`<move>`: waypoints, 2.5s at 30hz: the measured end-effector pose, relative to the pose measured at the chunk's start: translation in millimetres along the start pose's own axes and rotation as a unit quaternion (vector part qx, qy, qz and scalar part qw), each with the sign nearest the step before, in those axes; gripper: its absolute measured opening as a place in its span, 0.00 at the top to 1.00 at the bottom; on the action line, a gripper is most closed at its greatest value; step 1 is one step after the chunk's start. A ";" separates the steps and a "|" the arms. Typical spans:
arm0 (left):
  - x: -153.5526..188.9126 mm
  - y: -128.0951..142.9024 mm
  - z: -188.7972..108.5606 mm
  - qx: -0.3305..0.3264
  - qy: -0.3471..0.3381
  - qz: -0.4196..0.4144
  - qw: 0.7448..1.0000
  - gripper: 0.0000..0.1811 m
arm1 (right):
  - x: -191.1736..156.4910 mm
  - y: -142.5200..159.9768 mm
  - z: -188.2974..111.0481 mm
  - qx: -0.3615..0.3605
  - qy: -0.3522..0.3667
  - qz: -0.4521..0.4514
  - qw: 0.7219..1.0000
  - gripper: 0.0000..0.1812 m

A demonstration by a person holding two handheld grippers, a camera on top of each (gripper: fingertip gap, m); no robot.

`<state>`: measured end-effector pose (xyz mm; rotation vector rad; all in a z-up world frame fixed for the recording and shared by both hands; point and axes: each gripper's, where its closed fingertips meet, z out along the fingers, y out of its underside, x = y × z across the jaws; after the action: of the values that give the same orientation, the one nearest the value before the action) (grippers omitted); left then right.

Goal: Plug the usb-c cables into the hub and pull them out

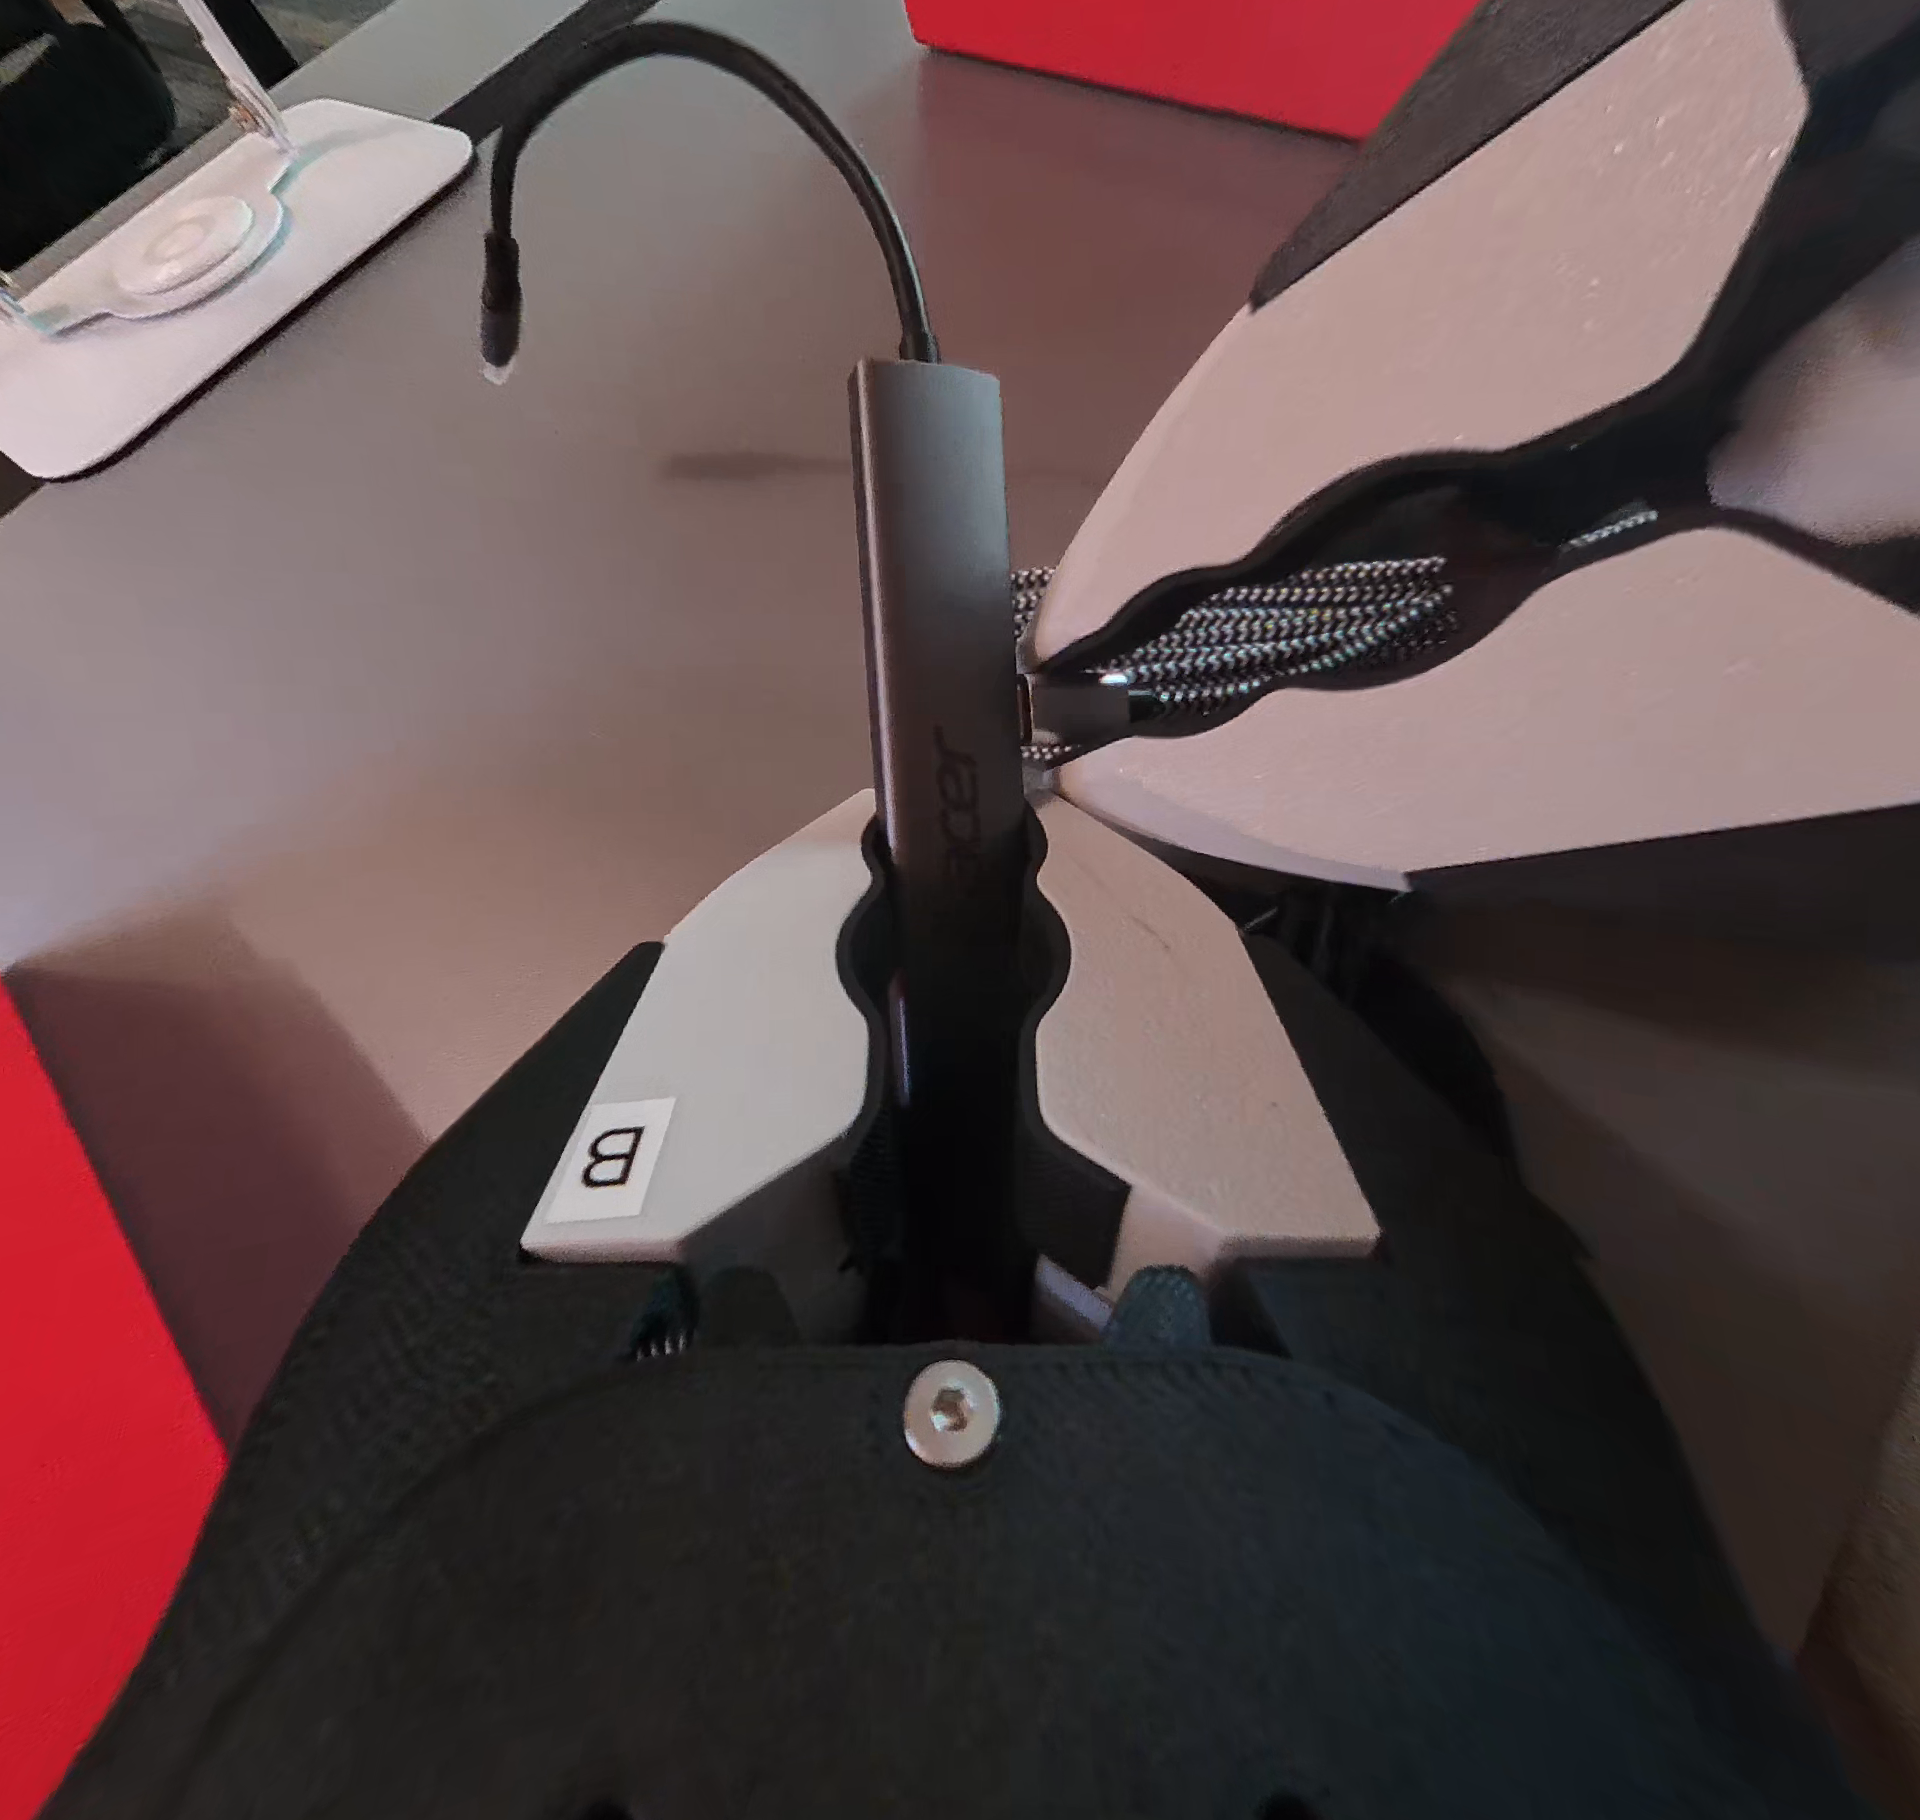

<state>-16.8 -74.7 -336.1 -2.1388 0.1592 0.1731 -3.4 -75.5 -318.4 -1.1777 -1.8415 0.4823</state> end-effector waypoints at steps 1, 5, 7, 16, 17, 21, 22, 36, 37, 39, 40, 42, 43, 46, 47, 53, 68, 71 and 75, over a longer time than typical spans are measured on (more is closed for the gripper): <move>-1.1 -0.4 -0.3 0.002 -0.005 0.000 1.000 0.91 | 0.6 -0.2 0.6 -0.001 0.006 -0.008 1.000 0.94; -0.8 -1.2 -1.4 0.008 -0.005 0.000 1.000 0.91 | 0.5 -0.1 -1.7 0.012 0.047 -0.061 0.997 0.94; 1.3 -2.9 -2.8 0.016 0.008 -0.002 1.000 0.90 | 0.0 -1.1 -5.9 0.023 0.083 -0.116 0.990 0.93; 5.1 -6.5 -5.5 0.033 0.033 -0.009 0.999 0.89 | -3.7 -1.1 -18.1 0.065 0.091 -0.144 0.983 0.94; 6.0 -6.5 -5.6 0.033 0.044 -0.017 0.998 0.89 | -3.9 0.1 -19.7 0.067 0.092 -0.152 0.982 0.95; 9.2 -4.1 -2.5 0.020 0.041 -0.003 0.999 0.89 | -2.4 6.7 -21.5 0.064 0.099 -0.195 0.974 0.95; 8.3 -4.1 -2.4 0.020 0.036 0.001 0.999 0.90 | -0.1 5.3 -20.2 0.069 0.086 -0.176 0.978 0.95; 2.8 -10.4 -7.7 0.048 0.007 0.007 0.999 0.91 | 6.5 -1.3 -15.9 0.046 -0.010 0.057 0.997 0.87; 1.8 -10.9 -8.3 0.050 0.001 0.008 0.999 0.91 | 5.8 -2.1 -14.8 0.045 -0.013 0.066 0.997 0.88; 0.2 -10.9 -8.6 0.051 -0.009 0.011 0.999 0.91 | 7.1 -3.1 -12.7 0.039 0.003 0.049 0.998 0.87; 0.3 -10.9 -8.5 0.050 -0.011 0.014 0.999 0.91 | 9.0 -3.4 -12.3 0.033 0.025 0.026 0.999 0.85; 3.8 -14.1 -10.7 0.064 -0.020 0.042 0.997 0.91 | 10.4 -7.2 -11.9 0.027 0.082 -0.048 0.995 0.87; 3.1 -14.6 -11.2 0.066 -0.029 0.048 0.996 0.91 | 9.3 -8.1 -10.6 0.016 0.110 -0.087 0.990 0.91; 0.5 -12.2 -9.6 0.057 -0.036 0.044 0.997 0.91 | 10.3 -7.4 -4.2 0.004 0.151 -0.117 0.982 0.93; 0.1 -12.2 -9.7 0.057 -0.043 0.052 0.996 0.91 | 10.3 -6.6 -2.6 -0.001 0.137 -0.098 0.986 0.93; -6.1 -14.7 -12.8 0.070 -0.064 0.051 0.994 0.92 | 11.7 -10.5 4.6 -0.001 0.099 -0.070 0.993 0.94; -7.4 -8.1 -6.6 0.043 -0.037 0.026 0.998 0.89 | 3.2 -3.6 -4.9 0.033 0.141 -0.186 0.972 0.96; -10.3 -8.3 -5.3 0.034 -0.072 0.046 0.996 0.93 | 16.4 -11.6 2.8 0.065 0.068 -0.086 0.992 0.95; -8.3 -13.8 -10.1 0.065 0.054 -0.073 0.994 0.94 | 19.6 -19.8 4.0 0.081 0.062 -0.038 0.994 0.95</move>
<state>-21.8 -75.3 -317.8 -2.0218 0.0731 -0.0379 -20.6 -67.4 -297.6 -1.0025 -1.7014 0.4950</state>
